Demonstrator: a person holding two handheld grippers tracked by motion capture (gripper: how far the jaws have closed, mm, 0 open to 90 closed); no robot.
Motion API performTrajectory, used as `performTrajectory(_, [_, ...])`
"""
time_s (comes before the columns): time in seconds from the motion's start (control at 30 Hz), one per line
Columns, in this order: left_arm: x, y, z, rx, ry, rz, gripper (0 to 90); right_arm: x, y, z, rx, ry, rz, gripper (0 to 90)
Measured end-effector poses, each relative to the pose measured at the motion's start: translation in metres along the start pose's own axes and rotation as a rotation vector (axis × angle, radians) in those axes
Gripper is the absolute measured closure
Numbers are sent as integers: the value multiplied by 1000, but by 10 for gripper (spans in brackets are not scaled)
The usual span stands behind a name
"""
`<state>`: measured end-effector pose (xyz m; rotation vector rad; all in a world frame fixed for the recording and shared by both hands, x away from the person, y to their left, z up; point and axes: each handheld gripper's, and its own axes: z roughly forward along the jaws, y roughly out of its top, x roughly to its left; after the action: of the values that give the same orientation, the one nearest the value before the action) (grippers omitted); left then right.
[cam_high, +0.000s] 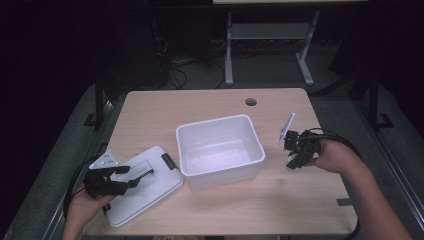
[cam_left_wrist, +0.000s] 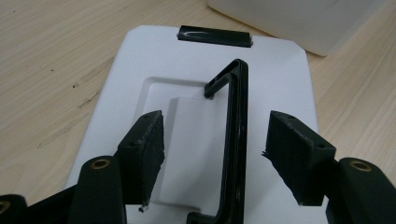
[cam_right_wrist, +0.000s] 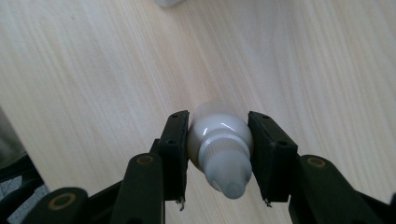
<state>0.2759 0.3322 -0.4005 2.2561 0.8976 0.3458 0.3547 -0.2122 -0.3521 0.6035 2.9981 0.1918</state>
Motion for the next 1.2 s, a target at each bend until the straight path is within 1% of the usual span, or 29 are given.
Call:
performTrajectory(0.1, [0,0,1,4,-2,2,363,3,2,-11,-3,0,-11,596])
performTrajectory(0.17, [0,0,2,-2,-14,-4,358,5,6,-23,-1,-6,-23,595])
performTrajectory(0.23, [0,1,2,-2,-14,-6,357,6,9,-30,-10,-10,-29,596])
performTrajectory(0.27, [0,1,2,-2,-14,-6,357,6,9,-30,-10,-10,-29,596])
performTrajectory(0.3, [0,1,3,5,-10,2,356,8,12,-36,-15,-13,-35,596])
performTrajectory(0.33, [0,1,3,5,-10,2,356,8,12,-36,-15,-13,-35,596])
performTrajectory(0.37, [0,1,3,6,-10,2,356,9,15,-41,-22,-15,-41,595])
performTrajectory(0.4, [-1,1,4,7,-10,1,356,9,15,-41,-22,-15,-41,595])
performTrajectory(0.43, [-1,1,4,4,-11,-3,354,11,18,-47,-27,-19,-48,596])
performTrajectory(0.47, [-1,1,4,4,-11,-3,351,11,18,-47,-27,-19,-48,596])
performTrajectory(0.5, [0,1,4,4,-12,-4,351,12,22,-53,-30,-22,-57,595])
performTrajectory(0.53, [0,1,3,4,-16,-2,351,12,22,-53,-30,-22,-57,595])
performTrajectory(0.57, [0,0,2,0,-13,0,351,13,26,-58,-30,-21,-61,595])
performTrajectory(0.6, [0,0,2,0,-13,0,351,13,26,-58,-30,-21,-61,595])
performTrajectory(0.67, [0,0,1,-4,-12,-4,351,14,32,-66,-31,-21,-72,595])
performTrajectory(0.73, [0,0,1,-4,-11,-5,351,14,34,-68,-33,-24,-75,595])
performTrajectory(0.77, [0,0,1,0,-9,-3,351,15,38,-73,-30,-27,-81,596])
performTrajectory(0.8, [0,0,1,0,-9,-3,351,15,38,-73,-30,-27,-81,596])
performTrajectory(0.83, [0,0,2,3,-10,1,350,16,42,-78,-31,-32,-90,596])
performTrajectory(0.87, [0,0,2,3,-10,1,350,16,42,-78,-31,-32,-90,596])
performTrajectory(0.93, [0,0,3,8,-9,4,350,18,49,-86,-32,-36,-99,595])
performTrajectory(1.0, [0,0,3,11,-9,5,348,18,50,-87,-32,-38,-103,596])
performTrajectory(1.03, [-1,0,4,20,-9,6,348,19,55,-92,-32,-46,-112,596])
performTrajectory(1.07, [-1,0,4,20,-9,6,349,19,55,-92,-32,-46,-112,596])
performTrajectory(1.1, [-1,0,5,25,-8,10,349,20,58,-96,-36,-55,-112,595])
performTrajectory(1.2, [-1,0,5,26,-10,11,348,22,61,-98,-35,-57,-121,596])
